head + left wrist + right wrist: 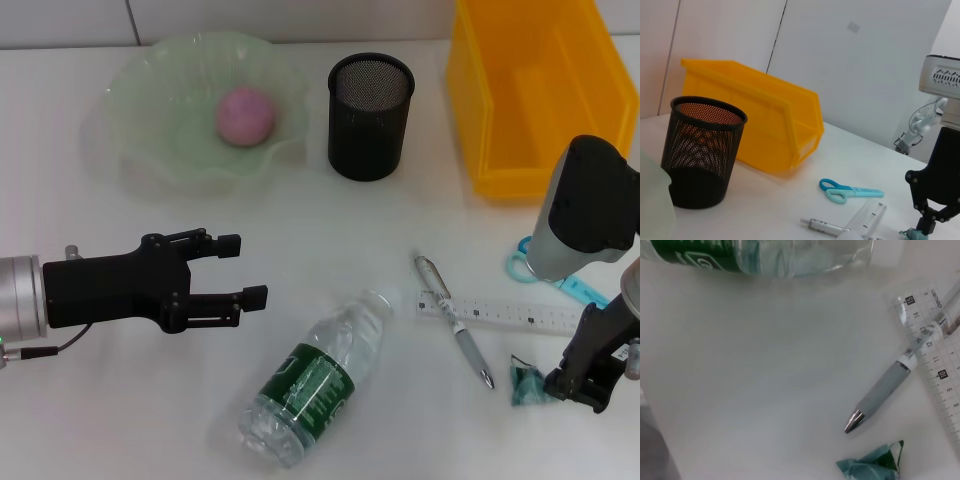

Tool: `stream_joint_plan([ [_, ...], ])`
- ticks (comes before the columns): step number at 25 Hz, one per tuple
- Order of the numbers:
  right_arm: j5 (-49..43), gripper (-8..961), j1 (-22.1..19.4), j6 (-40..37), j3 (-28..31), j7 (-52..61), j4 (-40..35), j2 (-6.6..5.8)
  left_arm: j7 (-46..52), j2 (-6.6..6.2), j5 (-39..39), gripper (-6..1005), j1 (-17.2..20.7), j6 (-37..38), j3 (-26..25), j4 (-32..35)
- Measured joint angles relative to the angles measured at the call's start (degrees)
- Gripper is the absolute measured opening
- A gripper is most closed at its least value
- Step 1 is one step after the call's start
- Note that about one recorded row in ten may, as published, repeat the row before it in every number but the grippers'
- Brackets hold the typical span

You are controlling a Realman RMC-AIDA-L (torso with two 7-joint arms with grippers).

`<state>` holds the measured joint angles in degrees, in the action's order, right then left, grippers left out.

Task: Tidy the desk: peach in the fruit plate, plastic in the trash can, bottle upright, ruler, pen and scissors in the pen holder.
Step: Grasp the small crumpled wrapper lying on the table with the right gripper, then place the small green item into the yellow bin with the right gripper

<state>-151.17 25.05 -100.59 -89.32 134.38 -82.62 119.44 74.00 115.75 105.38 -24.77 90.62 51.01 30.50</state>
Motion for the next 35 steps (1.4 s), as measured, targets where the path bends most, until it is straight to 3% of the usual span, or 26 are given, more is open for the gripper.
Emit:
stream_joint_plan([
  [6,-0.26,29,-0.54,-0.51,0.58,-0.27,-1.41,0.0,0.0,0.0,0.0,847,-0.05,0.0,-0.03,0.0],
  [11,0.01,43,-2.19,-2.98,5.42,-2.13,-6.49,0.02,0.04,0.0,0.0,846,-0.13,0.0,-0.03,0.02],
  [19,1.82,66,-3.38,-5.8,18.54,-6.04,-13.09,-0.1,0.16,-0.08,0.0,846,-0.11,0.0,-0.03,0.08],
  [24,3.62,80,-1.36,-4.47,33.32,-8.56,-17.37,-0.45,0.22,-0.09,0.01,846,-0.14,0.0,-0.03,0.17],
  [25,4.03,83,0.87,-1.68,39.57,-8.89,-16.69,-0.66,0.26,-0.08,0.0,845,-0.16,0.0,-0.02,0.21],
  [27,4.13,89,2.41,0.92,42.37,-8.95,-15.18,-0.74,0.26,-0.09,0.0,845,-0.16,0.0,-0.03,0.22],
  [33,4.32,106,8.28,17.14,44.92,-8.55,-1.61,-0.77,0.27,-0.03,0.01,845,-0.68,0.0,-0.03,0.07],
  [35,4.5,111,11.67,24.37,44.56,-8.74,7.39,-0.96,0.26,-0.01,0.0,845,-0.79,0.0,-0.02,0.04],
])
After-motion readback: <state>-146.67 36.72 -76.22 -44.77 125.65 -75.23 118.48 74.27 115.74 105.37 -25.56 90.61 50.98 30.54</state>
